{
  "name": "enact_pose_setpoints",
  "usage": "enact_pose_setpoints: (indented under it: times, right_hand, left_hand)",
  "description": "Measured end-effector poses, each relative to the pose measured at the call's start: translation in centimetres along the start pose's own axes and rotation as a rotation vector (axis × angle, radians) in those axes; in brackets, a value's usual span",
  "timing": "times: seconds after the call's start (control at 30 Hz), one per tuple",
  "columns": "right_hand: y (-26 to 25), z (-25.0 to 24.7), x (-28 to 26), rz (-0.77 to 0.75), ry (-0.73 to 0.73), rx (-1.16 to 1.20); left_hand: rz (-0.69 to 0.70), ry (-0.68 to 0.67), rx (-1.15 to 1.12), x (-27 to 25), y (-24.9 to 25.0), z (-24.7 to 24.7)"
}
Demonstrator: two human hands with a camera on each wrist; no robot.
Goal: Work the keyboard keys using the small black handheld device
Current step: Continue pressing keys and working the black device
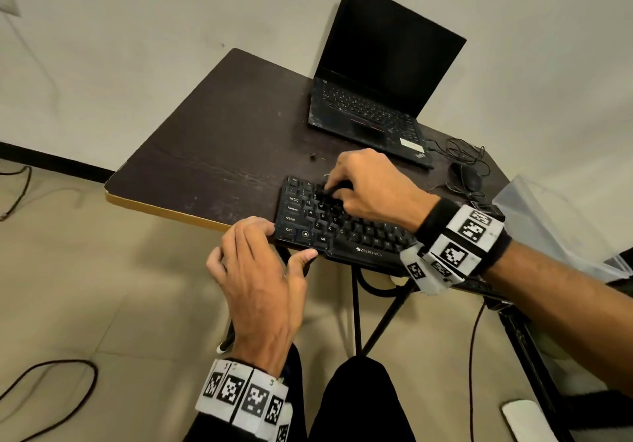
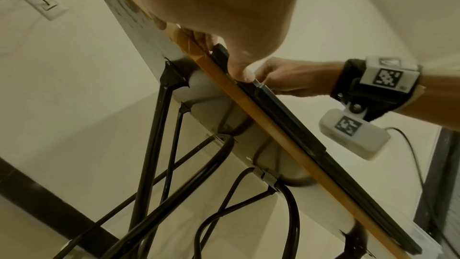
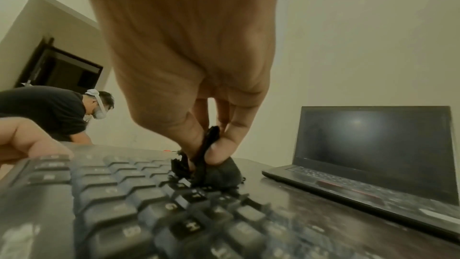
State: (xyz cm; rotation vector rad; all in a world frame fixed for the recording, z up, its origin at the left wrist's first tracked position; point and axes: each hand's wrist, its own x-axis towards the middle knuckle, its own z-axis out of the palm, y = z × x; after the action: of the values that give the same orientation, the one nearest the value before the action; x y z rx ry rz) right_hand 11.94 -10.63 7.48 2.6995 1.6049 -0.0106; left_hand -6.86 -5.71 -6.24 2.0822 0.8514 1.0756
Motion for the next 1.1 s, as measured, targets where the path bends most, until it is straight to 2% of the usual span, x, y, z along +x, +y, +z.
enact_pose_setpoints:
  times: [0.17, 0.27, 0.37, 0.5, 0.67, 0.83, 1.0, 1.1]
  right_hand:
    - [5.8, 0.0, -5.6, 0.171, 0.010, -0.018]
    - [9.5, 0.3, -9.0, 0.265, 0.076, 0.091]
    - [10.9, 0.9, -10.3, 0.297, 0.077, 0.258]
    - [10.8, 0.9, -9.6, 0.314, 0.053, 0.329]
    - [8.3, 0.2, -6.9, 0.268, 0.026, 0.440]
    - [2.4, 0.9, -1.9, 0.095, 0.041, 0.432]
    - [-3.7, 1.8, 2.2, -0.047, 0.109, 0.249]
    - [-3.7, 1.8, 1.4, -0.061, 0.122, 0.192]
  left_hand:
    - [0.007, 0.014, -0.014, 0.0, 0.0, 0.1]
    - [0.007, 0.020, -0.016, -0.1, -0.1, 0.2]
    - [0.006, 0.017, -0.010, -0.1, -0.1, 0.2]
    - [0.012, 0.008, -0.013, 0.0, -0.2, 0.1]
    - [-0.005, 0.000, -0.029, 0.3, 0.1, 0.0]
    - [-0.019, -0.016, -0.039, 0.2, 0.3, -0.1]
    - [-0.008, -0.023, -0.022, 0.1, 0.2, -0.2]
    - [-0.006, -0.011, -0.008, 0.1, 0.1, -0.2]
